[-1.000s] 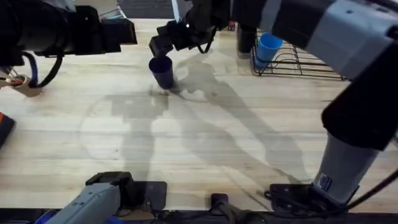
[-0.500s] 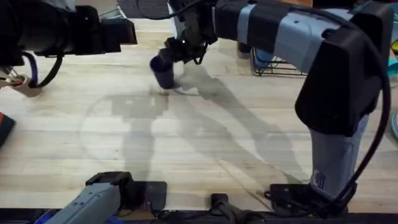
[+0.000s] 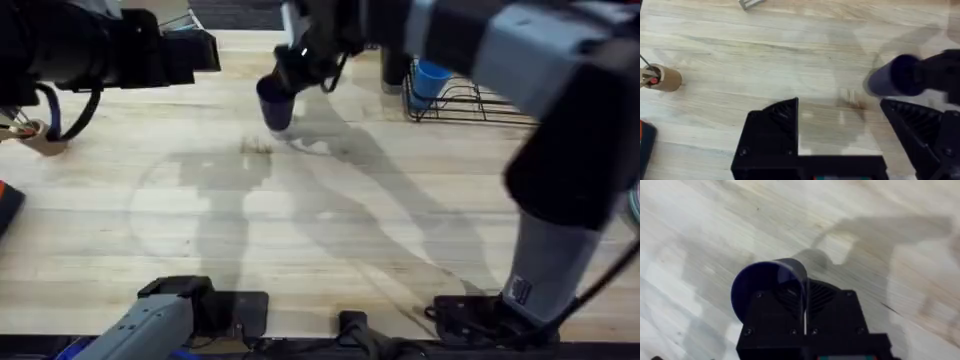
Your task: Pick up the cup on the table and put them onto the rack.
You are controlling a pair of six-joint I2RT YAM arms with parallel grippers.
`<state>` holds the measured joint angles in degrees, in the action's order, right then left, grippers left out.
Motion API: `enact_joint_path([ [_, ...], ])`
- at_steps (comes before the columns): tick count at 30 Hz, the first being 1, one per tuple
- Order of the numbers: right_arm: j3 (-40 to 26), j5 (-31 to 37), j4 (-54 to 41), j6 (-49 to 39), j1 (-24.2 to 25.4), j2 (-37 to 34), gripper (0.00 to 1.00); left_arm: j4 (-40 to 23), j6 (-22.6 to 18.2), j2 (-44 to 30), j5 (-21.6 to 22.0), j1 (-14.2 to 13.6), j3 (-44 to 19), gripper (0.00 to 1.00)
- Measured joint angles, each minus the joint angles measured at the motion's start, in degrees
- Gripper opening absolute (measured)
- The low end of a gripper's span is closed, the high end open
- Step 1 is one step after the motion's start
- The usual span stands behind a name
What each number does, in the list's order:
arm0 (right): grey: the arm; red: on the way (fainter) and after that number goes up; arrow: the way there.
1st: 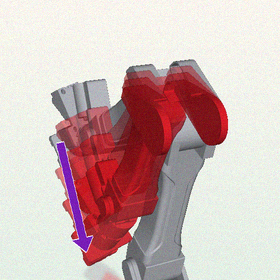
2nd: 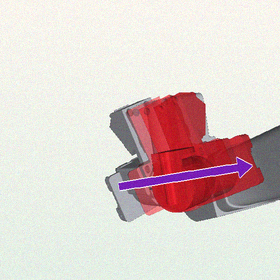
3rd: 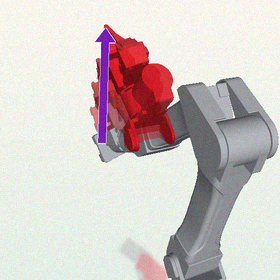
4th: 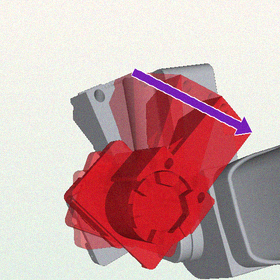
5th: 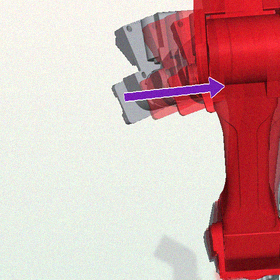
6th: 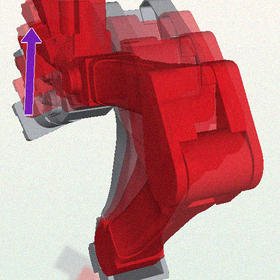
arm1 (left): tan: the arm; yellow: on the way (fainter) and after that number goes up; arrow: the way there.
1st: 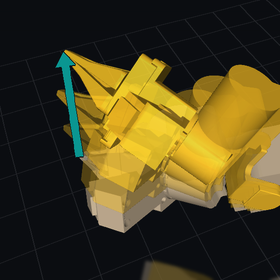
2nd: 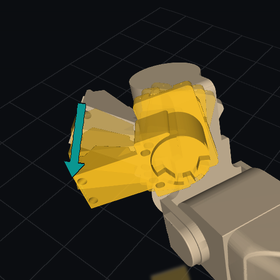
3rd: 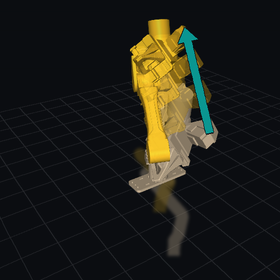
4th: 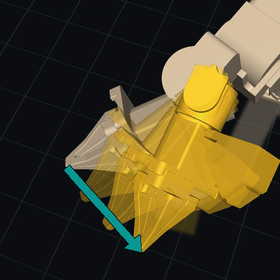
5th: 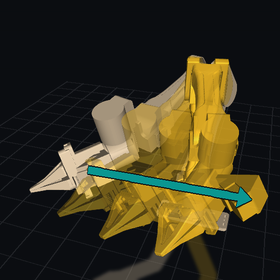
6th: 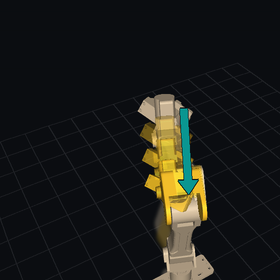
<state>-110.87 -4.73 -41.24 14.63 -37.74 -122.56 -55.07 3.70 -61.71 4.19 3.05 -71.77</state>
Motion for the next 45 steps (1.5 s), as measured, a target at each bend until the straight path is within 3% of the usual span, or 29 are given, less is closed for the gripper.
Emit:
enact_joint_path([
  [6,0.0,0.03,-5.67,-0.02,5.77,9.94,0.033,0.0,0.0,0.0,0.0,0.0,0.0,0.994],
  [7,0.0,0.22,-9.11,-0.78,9.41,14.25,0.033,0.0,0.0,0.0,0.0,0.0,0.0,0.994],
  [18,0.0,2.09,-18.08,-7.25,16.71,23.06,0.033,0.0,0.0,0.0,0.0,0.0,0.0,0.994],
  [34,0.0,19.12,-22.22,-10.01,22.4,28.94,0.033,0.0,0.0,0.0,0.0,0.0,0.0,0.994],
  [45,0.0,21.46,-22.04,-10.16,27.33,28.93,0.033,0.0,0.0,0.0,0.0,0.0,0.0,0.994],
])
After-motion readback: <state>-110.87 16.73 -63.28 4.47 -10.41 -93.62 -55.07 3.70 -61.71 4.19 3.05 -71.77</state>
